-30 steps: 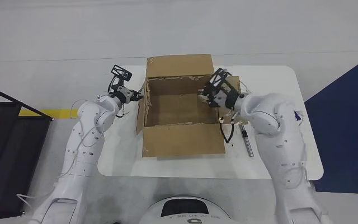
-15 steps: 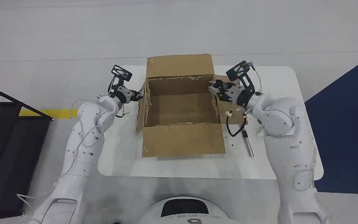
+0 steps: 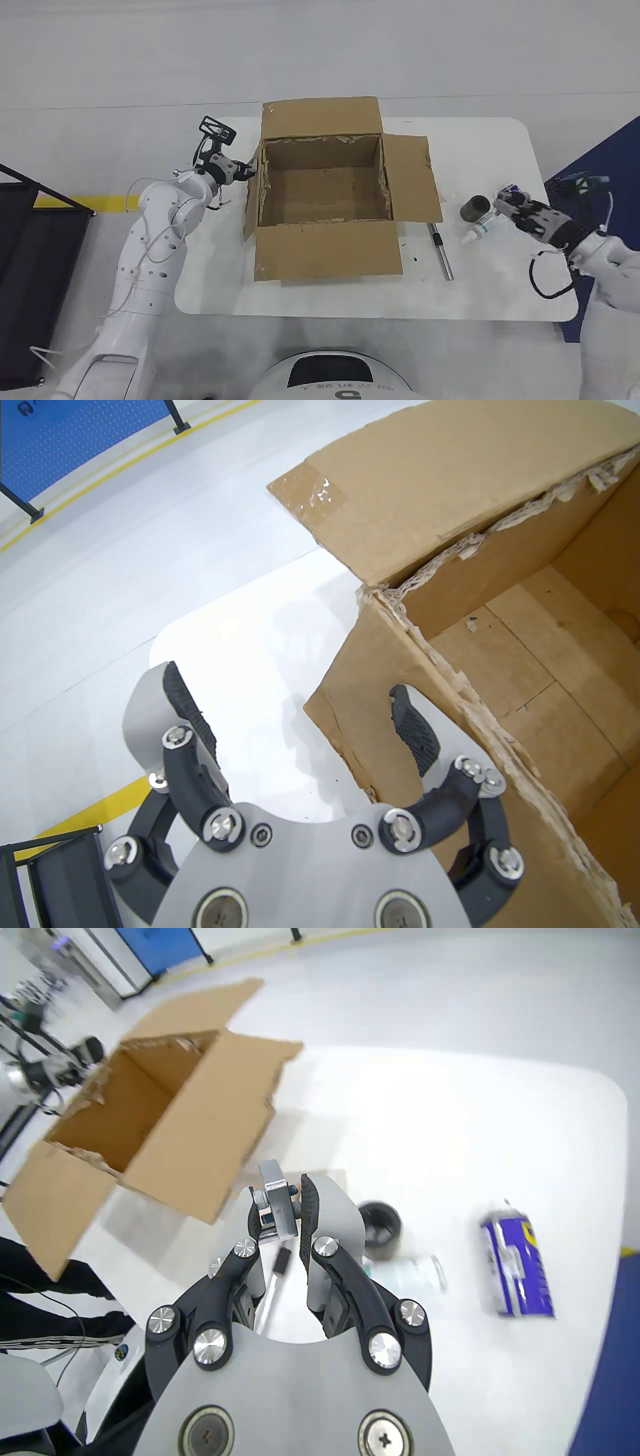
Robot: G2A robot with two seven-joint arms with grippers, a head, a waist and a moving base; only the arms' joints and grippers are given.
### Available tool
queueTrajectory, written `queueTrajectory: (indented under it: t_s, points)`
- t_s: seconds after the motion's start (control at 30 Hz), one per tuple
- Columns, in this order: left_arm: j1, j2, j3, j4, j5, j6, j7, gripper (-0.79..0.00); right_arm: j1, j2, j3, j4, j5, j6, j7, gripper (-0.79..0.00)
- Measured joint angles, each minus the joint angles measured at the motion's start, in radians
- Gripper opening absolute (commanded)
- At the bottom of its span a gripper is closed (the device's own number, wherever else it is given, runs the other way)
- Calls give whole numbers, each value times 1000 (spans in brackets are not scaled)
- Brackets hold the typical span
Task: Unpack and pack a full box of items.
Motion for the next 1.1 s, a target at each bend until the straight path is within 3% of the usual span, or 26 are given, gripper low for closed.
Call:
queueTrajectory:
  t_s: [0.3, 0.73, 0.87, 1.1]
  points:
    - [0, 0, 0, 0, 0, 0, 0, 0, 18, 69, -73, 43, -280, 55, 68, -785]
    - [0, 0, 0, 0, 0, 0, 0, 0, -54, 98, -158, 43, -304, 208, 180, -785]
    - [0, 0, 0, 0, 0, 0, 0, 0, -63, 100, -189, 30, -342, 268, 177, -622]
    - [0, 0, 0, 0, 0, 0, 0, 0, -49, 105, -242, 42, -418, 368, 183, -520]
